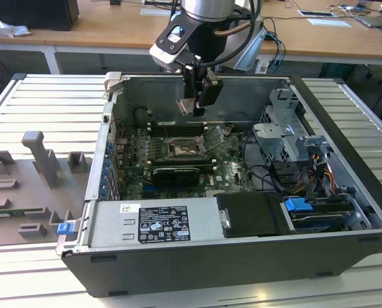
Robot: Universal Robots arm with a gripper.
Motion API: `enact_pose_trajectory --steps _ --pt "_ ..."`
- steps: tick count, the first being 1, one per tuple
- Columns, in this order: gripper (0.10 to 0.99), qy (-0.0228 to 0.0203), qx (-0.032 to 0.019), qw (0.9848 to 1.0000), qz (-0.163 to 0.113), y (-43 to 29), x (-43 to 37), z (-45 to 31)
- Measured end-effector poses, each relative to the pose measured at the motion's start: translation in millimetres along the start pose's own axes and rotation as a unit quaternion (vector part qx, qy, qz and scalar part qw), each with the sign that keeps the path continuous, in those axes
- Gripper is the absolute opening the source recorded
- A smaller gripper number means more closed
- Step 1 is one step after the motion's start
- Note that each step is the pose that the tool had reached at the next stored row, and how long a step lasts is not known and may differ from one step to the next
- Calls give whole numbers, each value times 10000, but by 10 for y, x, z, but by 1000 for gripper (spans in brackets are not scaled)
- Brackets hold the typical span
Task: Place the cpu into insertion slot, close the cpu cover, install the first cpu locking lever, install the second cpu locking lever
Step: 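Place the cpu into insertion slot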
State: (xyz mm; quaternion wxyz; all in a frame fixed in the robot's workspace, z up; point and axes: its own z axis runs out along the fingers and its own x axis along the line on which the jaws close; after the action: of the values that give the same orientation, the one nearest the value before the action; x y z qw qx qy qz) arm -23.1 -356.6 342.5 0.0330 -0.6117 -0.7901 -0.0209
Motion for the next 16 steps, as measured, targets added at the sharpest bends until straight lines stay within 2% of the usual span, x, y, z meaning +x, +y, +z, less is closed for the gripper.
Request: enact_pose_trajectory --steps 8,16 --pt "541 0 -1 10000 17 0 -2 28" --pt "541 1 -4 10000 48 1 -9 111"
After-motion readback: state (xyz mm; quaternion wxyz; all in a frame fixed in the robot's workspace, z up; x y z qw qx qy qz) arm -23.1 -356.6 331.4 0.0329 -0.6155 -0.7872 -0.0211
